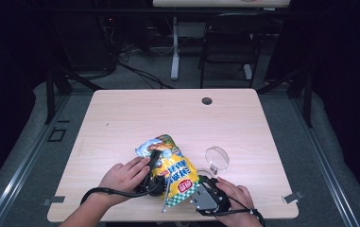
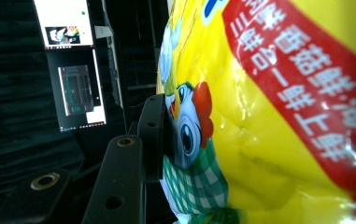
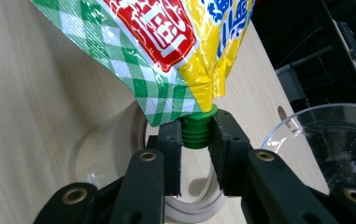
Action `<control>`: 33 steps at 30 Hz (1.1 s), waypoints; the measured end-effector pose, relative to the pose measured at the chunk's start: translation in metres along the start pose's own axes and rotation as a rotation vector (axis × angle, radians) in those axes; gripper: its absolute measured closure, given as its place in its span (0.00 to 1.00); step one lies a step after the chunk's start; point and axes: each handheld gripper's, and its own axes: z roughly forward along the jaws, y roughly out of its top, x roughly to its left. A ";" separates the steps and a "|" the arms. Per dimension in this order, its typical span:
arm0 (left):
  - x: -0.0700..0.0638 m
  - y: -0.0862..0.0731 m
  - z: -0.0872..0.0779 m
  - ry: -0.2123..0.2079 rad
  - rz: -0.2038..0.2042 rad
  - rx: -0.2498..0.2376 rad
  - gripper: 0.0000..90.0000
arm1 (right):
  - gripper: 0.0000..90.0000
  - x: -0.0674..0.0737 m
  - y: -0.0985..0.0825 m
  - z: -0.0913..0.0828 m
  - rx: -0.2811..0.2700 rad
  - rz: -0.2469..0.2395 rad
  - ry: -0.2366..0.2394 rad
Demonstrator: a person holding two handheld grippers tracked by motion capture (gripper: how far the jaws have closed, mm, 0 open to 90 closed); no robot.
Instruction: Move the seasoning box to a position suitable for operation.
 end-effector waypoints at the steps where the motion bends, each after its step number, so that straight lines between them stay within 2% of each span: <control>1: 0.000 0.000 0.000 0.000 0.000 0.000 0.72 | 0.83 0.000 0.000 0.000 0.000 0.000 0.000; 13: 0.002 0.002 0.000 0.019 0.019 0.007 0.72 | 0.84 -0.001 -0.001 0.000 0.003 0.001 -0.013; 18: 0.002 0.002 0.000 0.025 0.025 0.007 0.72 | 0.84 0.000 -0.002 0.001 -0.012 0.022 -0.017; 23: 0.003 0.003 0.000 0.027 0.036 0.011 0.72 | 0.84 -0.001 -0.002 0.001 -0.007 0.022 -0.015; 25: 0.004 0.004 -0.001 0.034 0.048 0.015 0.72 | 0.84 -0.001 -0.002 0.001 -0.013 0.030 -0.018; 26: 0.004 0.004 -0.001 0.055 0.051 0.009 0.72 | 0.84 -0.001 -0.003 0.001 -0.014 0.033 -0.018; 27: 0.004 0.004 -0.001 0.054 0.063 0.011 0.72 | 0.84 -0.001 -0.003 0.001 -0.014 0.033 -0.018; 29: 0.003 0.004 -0.001 0.042 0.059 0.018 0.72 | 0.84 -0.001 -0.003 0.002 -0.015 0.039 -0.016; 33: 0.003 0.005 -0.001 0.063 0.066 0.017 0.72 | 0.84 -0.001 -0.004 0.002 -0.014 0.039 -0.016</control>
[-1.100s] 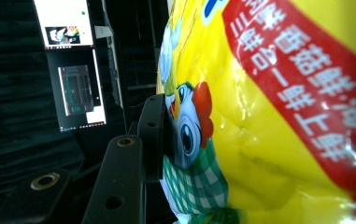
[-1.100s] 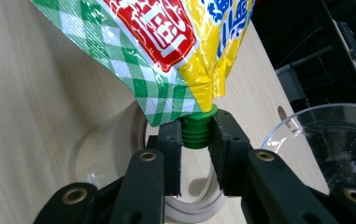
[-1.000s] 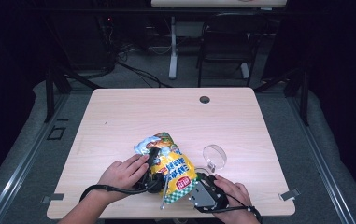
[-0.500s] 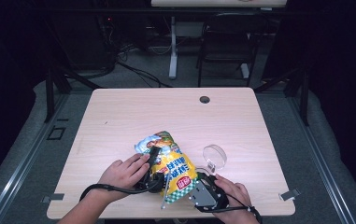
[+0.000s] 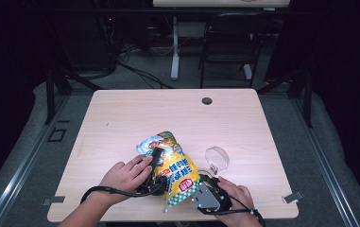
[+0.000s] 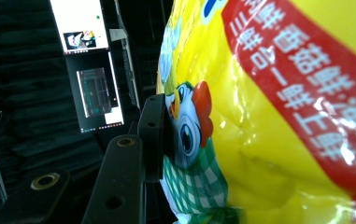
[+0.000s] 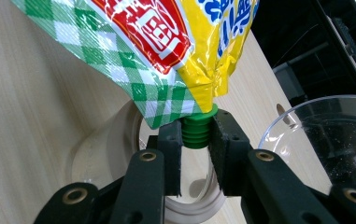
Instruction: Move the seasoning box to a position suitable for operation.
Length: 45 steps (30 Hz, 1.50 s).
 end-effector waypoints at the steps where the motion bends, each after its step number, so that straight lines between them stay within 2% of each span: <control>1: 0.000 0.000 0.000 0.005 0.000 -0.001 0.72 | 0.84 0.000 0.000 0.000 0.002 -0.002 0.001; 2: 0.000 0.000 0.000 0.005 0.000 -0.001 0.72 | 0.84 0.000 0.000 0.000 0.002 -0.002 0.001; 3: 0.000 0.000 -0.001 0.033 0.016 -0.004 0.72 | 0.84 0.000 0.000 0.000 0.003 -0.001 0.001; 6: -0.001 0.000 -0.001 0.022 0.004 0.000 0.72 | 0.84 0.000 0.000 0.000 0.003 0.000 -0.001; 10: 0.000 0.001 -0.001 0.045 0.018 -0.004 0.72 | 0.84 0.000 0.000 0.000 -0.001 0.005 0.000; 16: 0.002 0.001 -0.002 0.047 0.034 0.005 0.72 | 0.84 -0.001 -0.001 0.000 -0.012 0.018 0.001; 20: 0.001 0.002 -0.001 0.052 0.031 0.003 0.72 | 0.84 -0.001 -0.001 0.000 -0.008 0.021 0.002; 22: 0.002 0.002 -0.002 0.051 0.045 0.006 0.72 | 0.84 -0.001 -0.002 0.001 -0.008 0.020 0.001; 26: 0.001 0.003 -0.002 0.033 0.052 0.014 0.72 | 0.84 0.000 -0.002 0.001 -0.005 0.017 0.002; 33: 0.001 0.002 -0.002 0.054 0.057 0.012 0.72 | 0.84 0.000 -0.001 0.001 0.000 0.012 0.000; 37: 0.002 0.003 -0.002 0.051 0.076 0.017 0.72 | 0.84 0.001 -0.002 0.002 -0.008 0.018 -0.002; 41: 0.002 0.003 -0.002 0.059 0.073 0.017 0.72 | 0.84 0.001 -0.002 0.002 -0.008 0.017 -0.003; 42: 0.003 0.003 -0.002 0.055 0.077 0.018 0.72 | 0.84 0.001 -0.002 0.002 -0.006 0.016 -0.003; 43: 0.003 0.004 -0.003 0.074 0.082 0.016 0.72 | 0.84 0.001 -0.002 0.002 -0.007 0.016 -0.004; 45: 0.004 0.004 -0.003 0.070 0.096 0.020 0.72 | 0.84 0.001 -0.002 0.002 -0.007 0.017 -0.003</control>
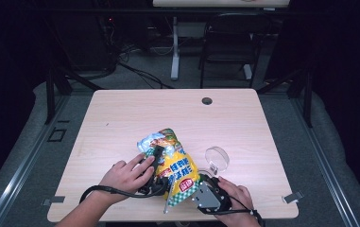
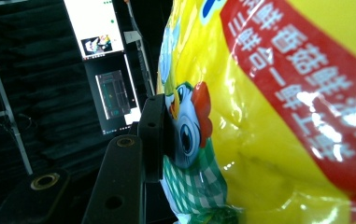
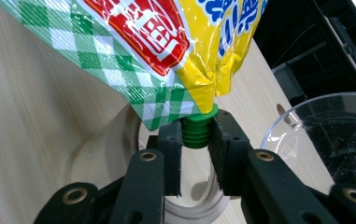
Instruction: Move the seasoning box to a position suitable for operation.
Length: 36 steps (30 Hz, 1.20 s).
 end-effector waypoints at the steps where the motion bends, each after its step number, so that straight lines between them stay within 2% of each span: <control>1: 0.000 0.000 0.000 0.000 0.000 0.000 0.72 | 0.84 0.000 0.000 0.000 0.000 0.000 0.000; 17: 0.001 0.001 0.000 0.003 0.009 0.009 0.72 | 0.84 0.000 -0.001 0.002 -0.005 0.006 -0.003; 27: 0.001 0.002 0.001 0.019 0.019 0.011 0.72 | 0.84 -0.002 -0.002 0.004 -0.016 0.023 0.002; 31: 0.001 0.002 0.001 0.039 0.026 0.008 0.72 | 0.84 -0.003 -0.002 0.004 -0.009 0.023 0.008; 33: 0.002 0.003 0.000 0.056 0.047 0.009 0.72 | 0.84 -0.003 -0.002 0.004 -0.012 0.028 0.010; 36: 0.002 0.003 0.001 0.052 0.046 0.007 0.72 | 0.84 -0.004 -0.002 0.004 -0.014 0.032 0.010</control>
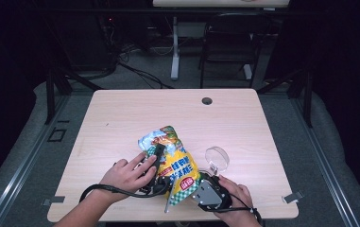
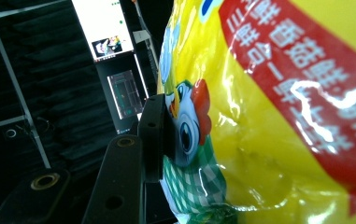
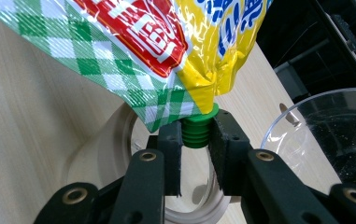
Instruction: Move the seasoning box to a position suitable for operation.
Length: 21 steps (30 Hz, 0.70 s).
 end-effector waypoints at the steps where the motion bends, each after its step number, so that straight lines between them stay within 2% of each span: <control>1: 0.000 0.000 0.000 0.006 0.004 0.000 0.72 | 0.83 -0.001 0.000 0.000 0.006 -0.005 0.002; 3: 0.001 0.000 0.000 0.002 0.007 0.000 0.72 | 0.84 0.000 -0.001 0.001 -0.007 0.009 0.001; 7: 0.001 0.001 -0.001 0.001 0.015 0.001 0.72 | 0.84 0.000 -0.001 0.000 0.000 -0.002 0.004; 15: 0.004 0.002 -0.001 -0.017 0.031 0.001 0.72 | 0.83 0.000 -0.003 -0.001 -0.013 0.010 0.007; 19: 0.005 0.002 -0.002 -0.016 0.042 0.001 0.72 | 0.84 0.002 -0.004 0.000 -0.034 0.029 0.008; 20: 0.004 0.002 -0.002 -0.001 0.044 -0.003 0.72 | 0.84 0.002 -0.004 0.000 -0.030 0.026 0.011; 21: 0.005 0.002 -0.002 -0.015 0.046 0.000 0.72 | 0.84 0.002 -0.004 0.000 -0.028 0.025 0.013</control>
